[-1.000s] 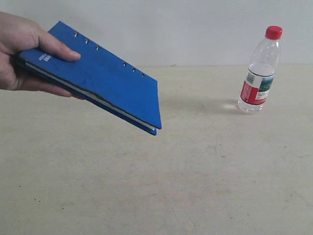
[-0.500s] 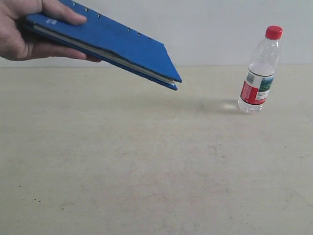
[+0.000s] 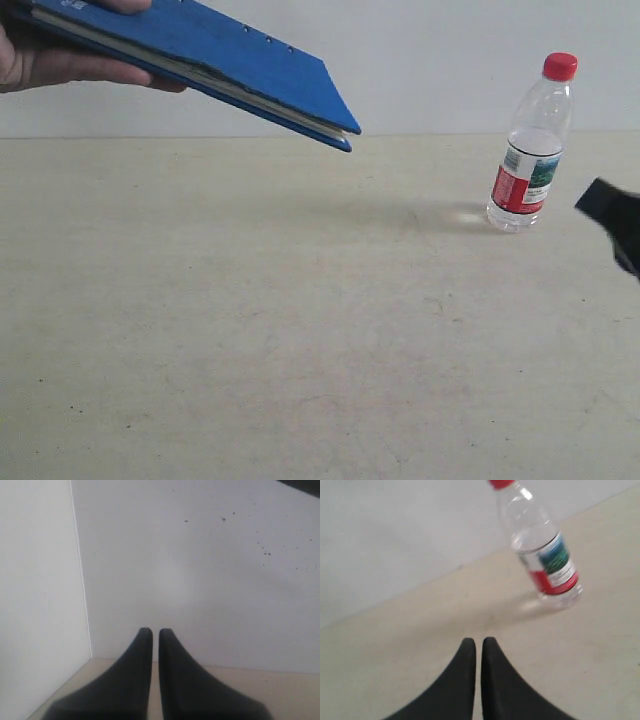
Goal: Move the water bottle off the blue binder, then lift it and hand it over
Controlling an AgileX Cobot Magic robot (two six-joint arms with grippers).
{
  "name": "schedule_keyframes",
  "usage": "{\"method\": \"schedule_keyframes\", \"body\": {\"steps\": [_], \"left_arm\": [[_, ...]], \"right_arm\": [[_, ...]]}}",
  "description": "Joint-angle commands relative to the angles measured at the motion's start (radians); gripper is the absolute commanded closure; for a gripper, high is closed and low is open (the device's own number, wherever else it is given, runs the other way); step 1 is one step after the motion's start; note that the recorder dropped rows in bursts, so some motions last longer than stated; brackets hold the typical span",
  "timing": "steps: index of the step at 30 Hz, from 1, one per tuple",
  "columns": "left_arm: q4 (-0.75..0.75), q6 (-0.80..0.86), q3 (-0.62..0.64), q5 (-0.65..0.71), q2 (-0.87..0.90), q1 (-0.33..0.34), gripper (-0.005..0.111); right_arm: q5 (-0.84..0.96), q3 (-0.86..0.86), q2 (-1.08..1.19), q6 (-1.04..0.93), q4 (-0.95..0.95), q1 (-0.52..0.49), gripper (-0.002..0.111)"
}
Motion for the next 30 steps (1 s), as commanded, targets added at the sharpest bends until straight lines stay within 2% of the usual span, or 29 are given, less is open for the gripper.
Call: {"method": "schedule_keyframes", "body": {"steps": [1, 3, 6, 13, 16, 19, 21, 24, 27, 28, 30], "left_arm": [[0.002, 0.006, -0.006, 0.013, -0.010, -0.005, 0.102], [0.002, 0.006, -0.006, 0.013, -0.010, -0.005, 0.102], [0.002, 0.006, -0.006, 0.016, -0.010, -0.005, 0.102], [0.002, 0.006, -0.006, 0.019, -0.010, -0.005, 0.102], [0.002, 0.006, -0.006, 0.019, -0.010, -0.005, 0.102], [0.002, 0.006, -0.006, 0.019, -0.010, -0.005, 0.102], [0.002, 0.006, -0.006, 0.019, -0.010, -0.005, 0.102], [0.002, 0.006, -0.006, 0.019, -0.010, -0.005, 0.102], [0.002, 0.006, -0.006, 0.019, -0.010, -0.005, 0.102], [0.002, 0.006, -0.006, 0.019, -0.010, -0.005, 0.102], [0.002, 0.006, -0.006, 0.019, -0.010, -0.005, 0.102]], "right_arm": [[0.338, -0.018, 0.006, 0.202, -0.458, -0.001, 0.108], [0.478, -0.022, 0.006, 0.304, -0.625, -0.001, 0.108], [0.574, -0.020, 0.006, 0.309, -0.668, -0.001, 0.108], [0.464, -0.037, -0.016, 0.308, -0.667, -0.001, 0.108], [0.384, -0.120, -0.147, 0.155, -0.667, -0.001, 0.108], [0.468, -0.257, -0.265, 0.034, -0.667, -0.003, 0.108], [0.587, -0.399, -0.346, -0.021, -0.694, -0.003, 0.108], [0.812, -0.643, -0.414, 0.013, -0.949, -0.003, 0.108], [1.309, -0.837, -0.420, 0.188, -1.334, -0.003, 0.108], [1.398, -0.852, -0.420, 0.222, -1.432, -0.003, 0.108], [1.676, -0.862, -0.422, 0.351, -1.836, -0.001, 0.108]]}}
